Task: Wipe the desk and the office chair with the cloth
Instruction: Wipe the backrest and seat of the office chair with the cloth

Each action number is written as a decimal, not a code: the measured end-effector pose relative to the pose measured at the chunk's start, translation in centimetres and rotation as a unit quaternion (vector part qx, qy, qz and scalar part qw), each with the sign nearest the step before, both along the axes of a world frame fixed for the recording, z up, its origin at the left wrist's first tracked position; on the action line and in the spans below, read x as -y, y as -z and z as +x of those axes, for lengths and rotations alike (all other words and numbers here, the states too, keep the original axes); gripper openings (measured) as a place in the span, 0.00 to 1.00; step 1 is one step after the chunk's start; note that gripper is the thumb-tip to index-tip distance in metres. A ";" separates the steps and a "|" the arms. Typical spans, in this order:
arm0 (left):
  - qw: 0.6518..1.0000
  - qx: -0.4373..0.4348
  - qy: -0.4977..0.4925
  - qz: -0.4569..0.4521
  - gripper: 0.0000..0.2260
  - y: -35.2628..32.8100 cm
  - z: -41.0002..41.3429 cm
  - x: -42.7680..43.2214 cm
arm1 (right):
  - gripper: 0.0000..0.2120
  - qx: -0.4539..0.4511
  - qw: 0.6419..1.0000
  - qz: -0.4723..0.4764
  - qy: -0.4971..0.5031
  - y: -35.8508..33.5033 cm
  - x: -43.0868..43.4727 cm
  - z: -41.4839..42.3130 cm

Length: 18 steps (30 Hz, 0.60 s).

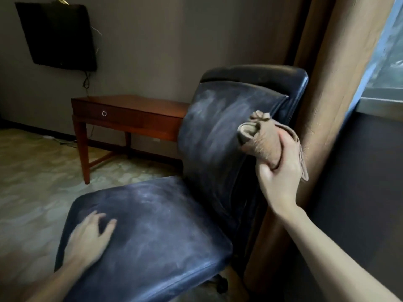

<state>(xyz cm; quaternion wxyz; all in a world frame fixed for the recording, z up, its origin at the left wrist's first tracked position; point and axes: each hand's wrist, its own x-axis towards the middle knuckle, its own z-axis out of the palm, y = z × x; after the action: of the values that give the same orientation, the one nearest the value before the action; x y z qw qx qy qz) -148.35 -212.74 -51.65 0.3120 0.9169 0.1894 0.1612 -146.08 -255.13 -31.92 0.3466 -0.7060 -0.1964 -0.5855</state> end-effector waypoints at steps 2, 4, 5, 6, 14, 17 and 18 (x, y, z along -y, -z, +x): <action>0.995 -0.052 0.051 0.069 0.26 -0.6 2.3 1.0 | 0.31 -0.043 0.997 0.066 -0.006 -1.2 -0.4 1.3; 0.985 -0.114 0.065 0.113 0.31 -0.2 3.5 1.2 | 0.32 -0.093 0.990 0.106 0.001 -2.2 -0.6 2.1; 0.980 -0.139 0.069 0.124 0.34 0.0 3.8 1.0 | 0.32 -0.118 0.987 0.109 0.010 -2.6 -0.5 2.2; 0.976 -0.162 0.073 0.129 0.35 -0.1 4.3 0.5 | 0.32 -0.141 0.984 0.109 0.023 -3.2 -0.3 2.6; 0.960 -0.183 0.173 0.123 0.22 -1.7 6.1 -3.8 | 0.24 -0.207 0.934 0.271 0.101 -7.6 0.7 6.7; 0.963 -0.167 0.174 0.120 0.20 -6.0 8.7 -5.2 | 0.20 -0.211 0.917 0.321 0.107 -9.0 0.5 9.0; 0.965 -0.159 0.172 0.116 0.20 -8.1 9.8 -5.1 | 0.20 -0.207 0.915 0.332 0.101 -9.3 0.2 9.8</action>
<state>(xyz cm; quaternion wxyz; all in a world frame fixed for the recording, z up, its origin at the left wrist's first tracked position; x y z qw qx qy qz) -138.52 -207.65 -43.60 0.1921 0.9795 0.0563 -0.0213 -136.24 -255.37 -22.59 0.5328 -0.6719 0.1573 -0.4898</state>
